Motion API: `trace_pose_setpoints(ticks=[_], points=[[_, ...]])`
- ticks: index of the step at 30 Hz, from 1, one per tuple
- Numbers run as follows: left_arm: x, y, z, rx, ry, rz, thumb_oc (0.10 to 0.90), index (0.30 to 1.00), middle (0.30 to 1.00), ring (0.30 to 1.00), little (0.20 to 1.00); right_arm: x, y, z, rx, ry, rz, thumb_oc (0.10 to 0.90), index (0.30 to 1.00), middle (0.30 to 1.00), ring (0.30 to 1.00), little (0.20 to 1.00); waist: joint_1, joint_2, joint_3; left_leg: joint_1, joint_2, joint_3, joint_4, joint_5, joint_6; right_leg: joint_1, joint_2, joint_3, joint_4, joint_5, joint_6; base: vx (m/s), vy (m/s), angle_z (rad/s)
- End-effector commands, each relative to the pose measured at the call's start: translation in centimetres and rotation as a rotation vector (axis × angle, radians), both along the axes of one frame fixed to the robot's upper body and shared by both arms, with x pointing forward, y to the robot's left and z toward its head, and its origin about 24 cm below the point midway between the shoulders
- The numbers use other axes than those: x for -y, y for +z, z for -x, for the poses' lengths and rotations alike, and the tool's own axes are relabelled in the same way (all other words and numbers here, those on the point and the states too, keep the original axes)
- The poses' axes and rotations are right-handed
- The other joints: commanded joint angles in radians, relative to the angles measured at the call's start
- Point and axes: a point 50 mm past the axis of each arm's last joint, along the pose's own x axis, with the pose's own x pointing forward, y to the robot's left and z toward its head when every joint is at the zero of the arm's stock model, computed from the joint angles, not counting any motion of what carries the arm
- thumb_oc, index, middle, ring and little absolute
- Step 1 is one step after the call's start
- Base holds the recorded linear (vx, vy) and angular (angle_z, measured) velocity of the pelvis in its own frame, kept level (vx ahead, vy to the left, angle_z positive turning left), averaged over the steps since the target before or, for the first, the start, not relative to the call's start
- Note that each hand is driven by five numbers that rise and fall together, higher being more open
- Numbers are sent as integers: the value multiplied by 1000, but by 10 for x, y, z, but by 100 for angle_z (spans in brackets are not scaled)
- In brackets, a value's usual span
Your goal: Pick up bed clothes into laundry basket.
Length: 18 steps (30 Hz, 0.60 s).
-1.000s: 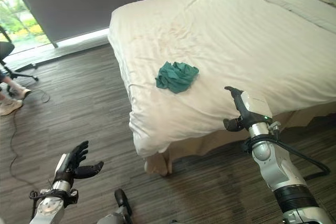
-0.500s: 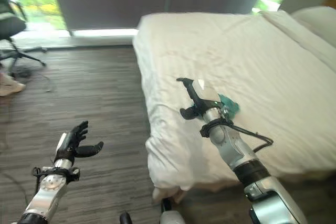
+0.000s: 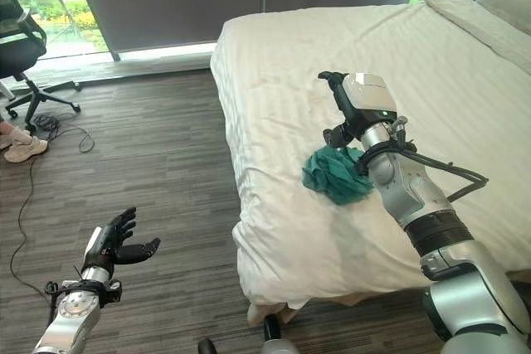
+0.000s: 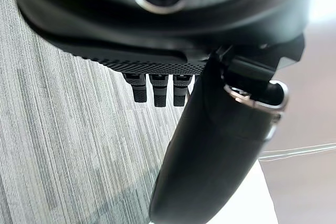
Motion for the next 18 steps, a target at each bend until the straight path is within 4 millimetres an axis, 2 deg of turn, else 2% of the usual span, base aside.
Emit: trace_pose_setpoints(ticks=[1,6,18], points=[[-15,43,-17,213,-28,-73,800,900,900,900,900,-1,34,-5,127,-2,0,800,900,900,900,900,0,-33,-45,24,91,80,9,-23,-104,45,-66,-20,14,-164,32,29,-46,-13],[-11,45,-21,226,-51,-62,800,900,900,900,900,6,21,-8,71,-39,-5,800,900,900,900,900,-3,-19,-31,16,97,88,9,-15,-108,30,-62,-12,14,-162,31,14,-58,-12],[-8,57,-30,273,-94,-73,800,900,900,900,900,13,36,-16,113,-98,-28,800,900,900,900,900,4,31,31,-58,112,78,9,23,-125,-55,-50,-4,14,-145,24,-31,-58,0]])
